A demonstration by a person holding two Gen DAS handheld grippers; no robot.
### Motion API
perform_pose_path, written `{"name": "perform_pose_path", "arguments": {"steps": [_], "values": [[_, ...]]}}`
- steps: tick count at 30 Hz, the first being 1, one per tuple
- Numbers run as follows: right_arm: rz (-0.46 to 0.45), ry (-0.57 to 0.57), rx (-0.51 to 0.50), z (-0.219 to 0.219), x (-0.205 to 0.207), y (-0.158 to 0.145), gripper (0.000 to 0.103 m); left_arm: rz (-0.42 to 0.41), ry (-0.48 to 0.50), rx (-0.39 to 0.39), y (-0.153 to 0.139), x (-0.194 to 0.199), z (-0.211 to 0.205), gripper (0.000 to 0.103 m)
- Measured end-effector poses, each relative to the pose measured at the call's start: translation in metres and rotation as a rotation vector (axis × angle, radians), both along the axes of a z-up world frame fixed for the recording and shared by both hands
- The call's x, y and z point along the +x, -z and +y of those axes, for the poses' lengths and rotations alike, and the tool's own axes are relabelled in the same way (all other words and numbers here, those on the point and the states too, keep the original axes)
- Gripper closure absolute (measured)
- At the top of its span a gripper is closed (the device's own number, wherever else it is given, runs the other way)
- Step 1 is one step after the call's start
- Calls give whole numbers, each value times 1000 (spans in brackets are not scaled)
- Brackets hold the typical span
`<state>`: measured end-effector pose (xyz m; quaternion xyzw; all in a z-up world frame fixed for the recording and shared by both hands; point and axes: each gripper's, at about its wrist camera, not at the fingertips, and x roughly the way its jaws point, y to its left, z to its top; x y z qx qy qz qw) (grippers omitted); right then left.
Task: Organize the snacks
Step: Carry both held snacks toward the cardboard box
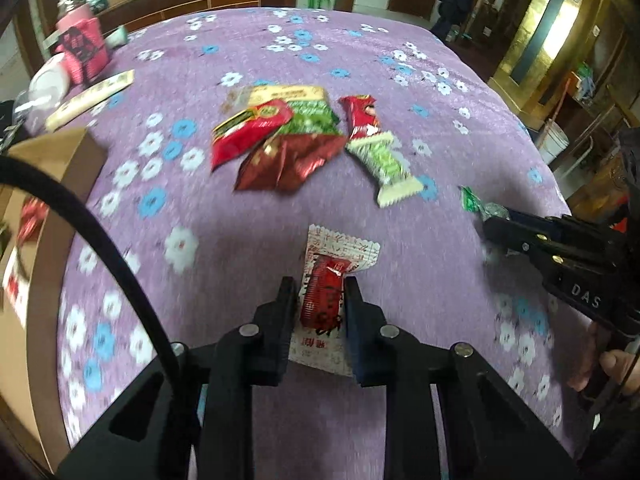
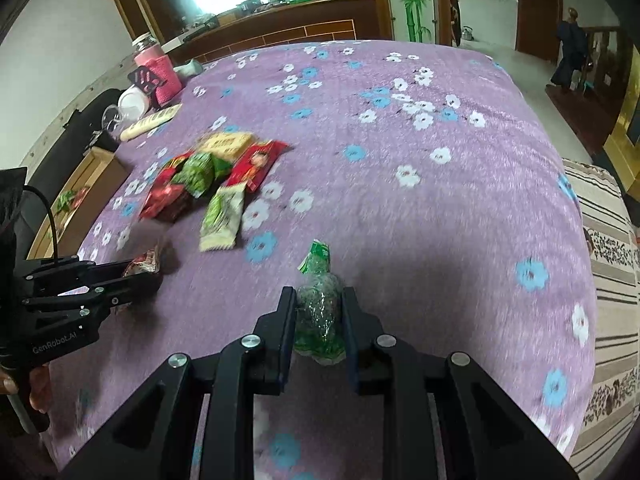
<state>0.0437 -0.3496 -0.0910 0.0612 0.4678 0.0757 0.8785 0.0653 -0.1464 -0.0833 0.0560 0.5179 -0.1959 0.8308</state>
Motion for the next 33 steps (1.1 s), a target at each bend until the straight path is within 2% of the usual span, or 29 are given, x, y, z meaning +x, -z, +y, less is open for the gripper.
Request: {"name": "perform_pose_path", "arguments": {"steps": [8, 18, 33], "values": [[6, -2, -24, 25, -36, 0, 81, 4, -60, 2, 1, -28, 16, 78], [27, 32, -36, 56, -72, 1, 81, -9, -78, -8, 2, -51, 36, 78], [27, 28, -33, 106, -83, -8, 81, 4, -80, -23, 0, -61, 75, 77]]}}
